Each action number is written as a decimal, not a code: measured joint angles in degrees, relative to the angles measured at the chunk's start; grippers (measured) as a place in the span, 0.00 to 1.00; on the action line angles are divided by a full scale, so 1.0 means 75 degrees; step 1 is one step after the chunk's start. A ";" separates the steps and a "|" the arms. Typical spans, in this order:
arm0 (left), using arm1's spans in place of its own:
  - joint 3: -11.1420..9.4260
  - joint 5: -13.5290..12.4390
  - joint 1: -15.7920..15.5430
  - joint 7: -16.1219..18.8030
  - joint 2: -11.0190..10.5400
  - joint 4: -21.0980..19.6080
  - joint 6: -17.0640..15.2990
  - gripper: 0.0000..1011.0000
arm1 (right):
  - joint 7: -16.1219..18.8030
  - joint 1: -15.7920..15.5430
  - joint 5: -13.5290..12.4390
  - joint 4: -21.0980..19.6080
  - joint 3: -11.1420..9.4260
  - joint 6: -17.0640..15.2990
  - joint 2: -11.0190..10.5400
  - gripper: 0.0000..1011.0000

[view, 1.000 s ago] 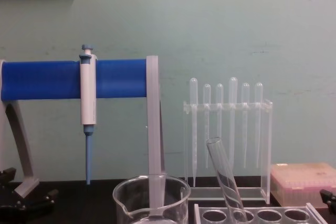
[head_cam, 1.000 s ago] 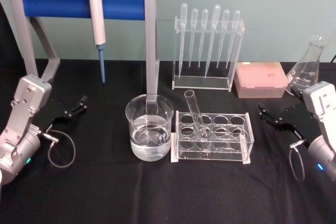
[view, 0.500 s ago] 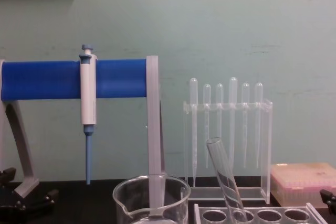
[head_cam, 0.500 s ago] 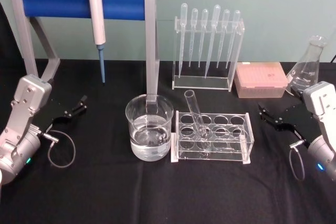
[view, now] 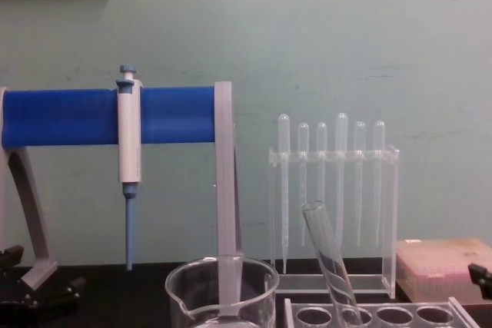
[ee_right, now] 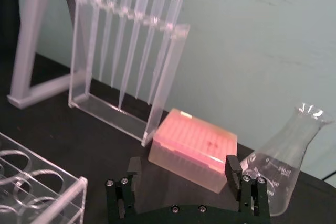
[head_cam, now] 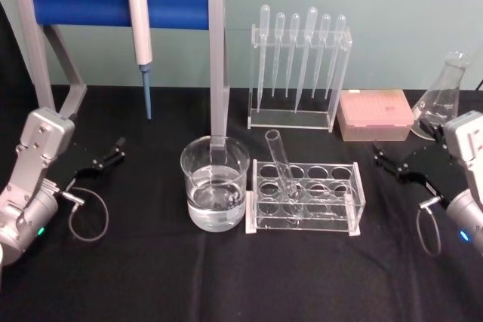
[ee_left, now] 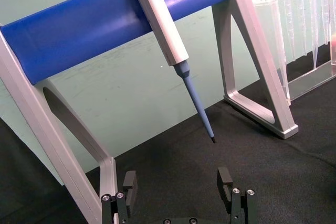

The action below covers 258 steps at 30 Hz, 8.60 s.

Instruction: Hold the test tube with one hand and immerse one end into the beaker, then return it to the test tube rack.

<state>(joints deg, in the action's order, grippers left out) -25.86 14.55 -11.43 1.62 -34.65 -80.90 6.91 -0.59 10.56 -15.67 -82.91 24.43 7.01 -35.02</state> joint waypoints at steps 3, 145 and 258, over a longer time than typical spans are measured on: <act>0.0000 0.0000 0.0000 0.0000 0.0000 0.0000 0.0000 0.99 | 0.0153 -0.0142 -0.0176 -0.0288 -0.0177 0.0002 -0.0069 1.00; 0.0000 0.0000 0.0000 0.0000 0.0000 0.0000 0.0000 0.99 | 0.5892 0.2557 -0.2109 -0.0025 0.1477 -0.1935 -0.0071 0.58; 0.0000 0.0000 0.0000 0.0000 0.0000 0.0000 0.0000 0.99 | 0.4874 0.2188 -0.3417 -0.1527 0.0481 -0.1950 -0.0500 0.23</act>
<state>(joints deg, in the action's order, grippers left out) -25.86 14.55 -11.43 1.62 -34.65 -80.90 6.91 35.96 26.97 -41.30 -94.36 28.04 -7.61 -38.76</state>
